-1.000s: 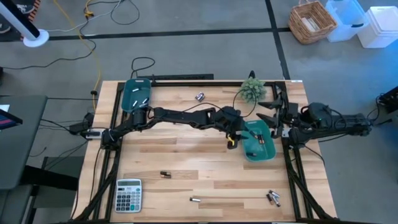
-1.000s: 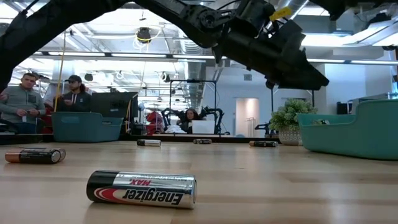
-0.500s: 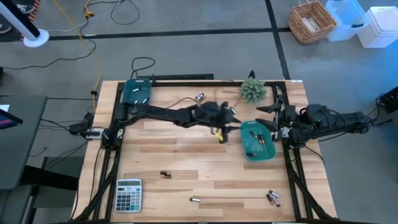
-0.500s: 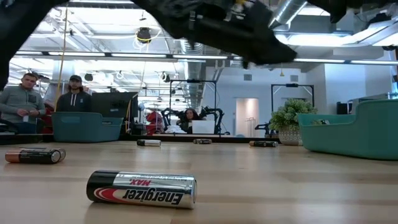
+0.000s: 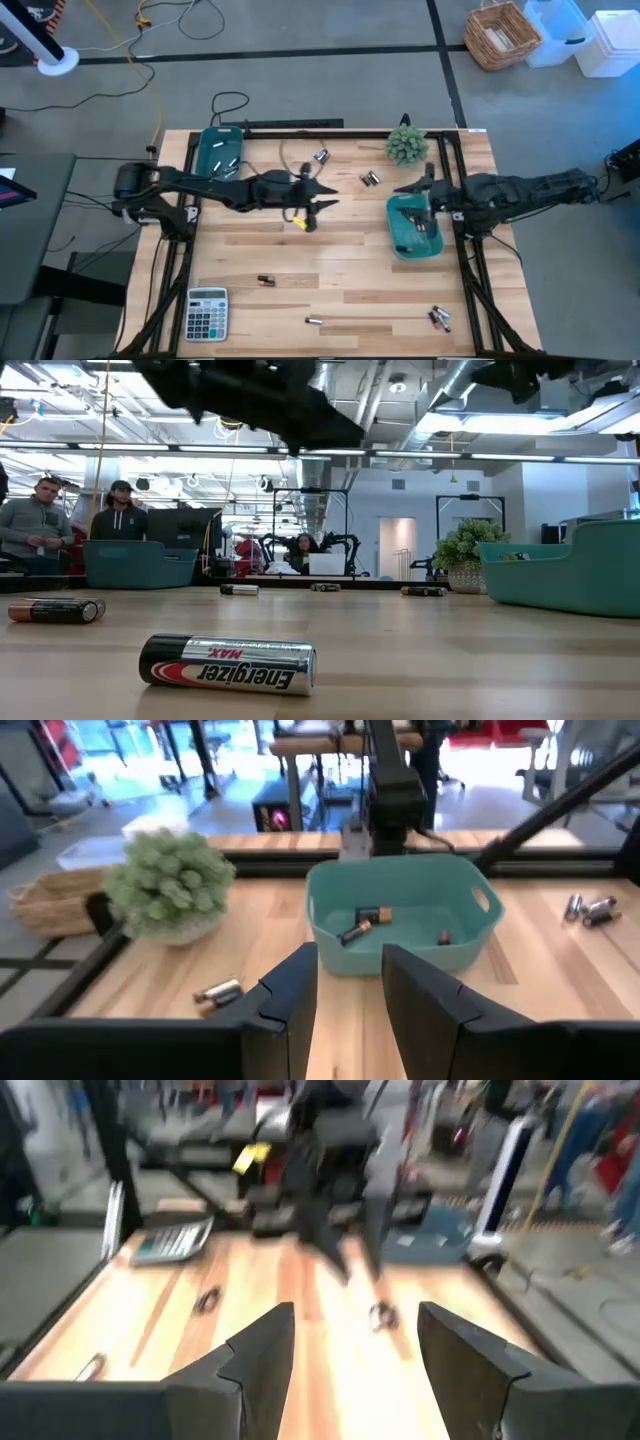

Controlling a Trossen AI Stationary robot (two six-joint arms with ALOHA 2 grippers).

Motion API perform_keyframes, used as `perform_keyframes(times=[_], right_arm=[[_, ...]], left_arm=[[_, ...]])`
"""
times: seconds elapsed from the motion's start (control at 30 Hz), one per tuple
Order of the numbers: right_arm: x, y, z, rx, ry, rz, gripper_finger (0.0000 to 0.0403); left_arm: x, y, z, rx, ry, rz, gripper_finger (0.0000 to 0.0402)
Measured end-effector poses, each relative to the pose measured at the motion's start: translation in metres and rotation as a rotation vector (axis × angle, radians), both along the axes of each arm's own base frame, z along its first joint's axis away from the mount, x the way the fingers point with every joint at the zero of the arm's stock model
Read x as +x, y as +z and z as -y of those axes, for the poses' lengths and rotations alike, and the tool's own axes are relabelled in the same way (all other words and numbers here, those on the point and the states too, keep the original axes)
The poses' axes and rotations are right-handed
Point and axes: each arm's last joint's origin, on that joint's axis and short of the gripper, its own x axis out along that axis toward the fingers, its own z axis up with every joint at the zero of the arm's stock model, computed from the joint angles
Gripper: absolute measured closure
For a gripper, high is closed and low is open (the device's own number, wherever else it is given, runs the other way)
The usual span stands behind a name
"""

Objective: Sort batteries
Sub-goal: Put the brown-block battery into the green bin

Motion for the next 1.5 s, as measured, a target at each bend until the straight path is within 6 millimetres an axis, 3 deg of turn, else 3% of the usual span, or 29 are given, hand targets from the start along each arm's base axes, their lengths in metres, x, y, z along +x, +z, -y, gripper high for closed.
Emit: perform_keyframes(times=[0.17, 0.3, 0.53, 0.8, 0.97, 1.23, 1.5], right_arm=[[0.023, -0.001, -0.020, 0.044, 0.062, -0.236, 0.0175], [0.033, -0.014, -0.042, 0.130, 0.060, -0.485, 0.0175], [0.033, -0.032, -0.093, 0.285, -0.004, -0.833, 0.0175], [0.018, -0.033, -0.159, 0.434, -0.053, -0.942, 0.0175], [0.005, -0.051, -0.189, 0.508, -0.147, -1.057, 0.0175], [-0.018, -0.080, -0.221, 0.551, -0.306, -1.110, 0.0175], [-0.029, -0.105, -0.233, 0.479, -0.422, -1.132, 0.0175]], left_arm=[[-0.034, 0.001, 0.001, 0.005, 0.019, 0.061, 0.0294], [-0.053, -0.001, 0.001, 0.009, 0.025, 0.082, 0.0294], [-0.064, -0.005, -0.001, 0.004, 0.050, 0.078, 0.0294], [-0.064, -0.005, -0.001, -0.021, 0.048, 0.085, 0.0294], [-0.064, -0.005, -0.001, -0.022, 0.047, 0.086, 0.0294], [-0.064, -0.005, -0.001, -0.029, 0.048, 0.087, 0.0294], [-0.063, -0.004, -0.001, -0.011, 0.046, 0.090, 0.0294]])
